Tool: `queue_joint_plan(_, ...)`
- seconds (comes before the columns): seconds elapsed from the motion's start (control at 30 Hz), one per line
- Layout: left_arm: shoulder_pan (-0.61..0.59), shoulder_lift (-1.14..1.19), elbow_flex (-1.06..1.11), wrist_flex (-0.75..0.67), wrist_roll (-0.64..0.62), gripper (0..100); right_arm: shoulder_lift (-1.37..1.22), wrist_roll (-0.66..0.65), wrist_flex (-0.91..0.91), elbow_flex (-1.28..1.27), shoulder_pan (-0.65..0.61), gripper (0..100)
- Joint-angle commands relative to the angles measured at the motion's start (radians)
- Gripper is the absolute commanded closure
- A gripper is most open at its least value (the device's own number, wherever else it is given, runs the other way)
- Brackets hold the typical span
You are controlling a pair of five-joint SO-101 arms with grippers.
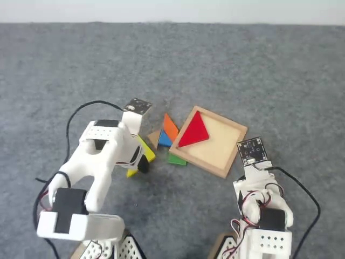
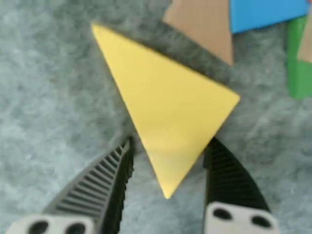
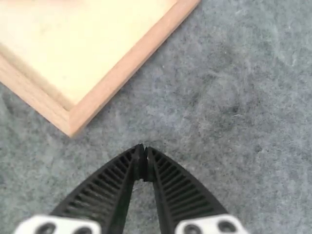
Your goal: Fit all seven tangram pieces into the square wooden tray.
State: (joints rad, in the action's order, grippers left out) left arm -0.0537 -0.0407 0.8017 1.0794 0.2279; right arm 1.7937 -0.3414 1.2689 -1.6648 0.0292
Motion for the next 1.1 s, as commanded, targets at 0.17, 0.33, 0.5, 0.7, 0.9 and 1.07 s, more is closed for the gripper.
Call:
queue_joint_plan(0.17, -0.078, -0.379, -0.004, 0.081, 0.029, 79, 0.022, 0.002, 0.013, -0.018, -0.007, 99.1)
queue_joint_plan(0.33, -0.026, -0.618, 0.018, 0.092, 0.026, 79, 0.022, 0.002, 0.013, -0.018, -0.007, 99.1)
queue_joint_plan(0.5, 0.198, -0.678, 0.124, 0.097, 0.078, 79, 0.022, 0.002, 0.013, -0.018, -0.007, 99.1)
queue_joint_plan(0.7, 0.144, -0.454, 0.128, 0.006, -0.018, 77, 0.022, 0.002, 0.013, -0.018, -0.007, 99.1)
queue_joint_plan(0.9, 0.075, -0.103, -0.024, -0.038, 0.011, 74, 0.022, 0.002, 0.013, -0.018, -0.007, 99.1)
queue_joint_plan(1.07, 0.063, 0.075, -0.119, -0.041, 0.017, 74, 0.022, 0.002, 0.013, -0.018, -0.007, 99.1)
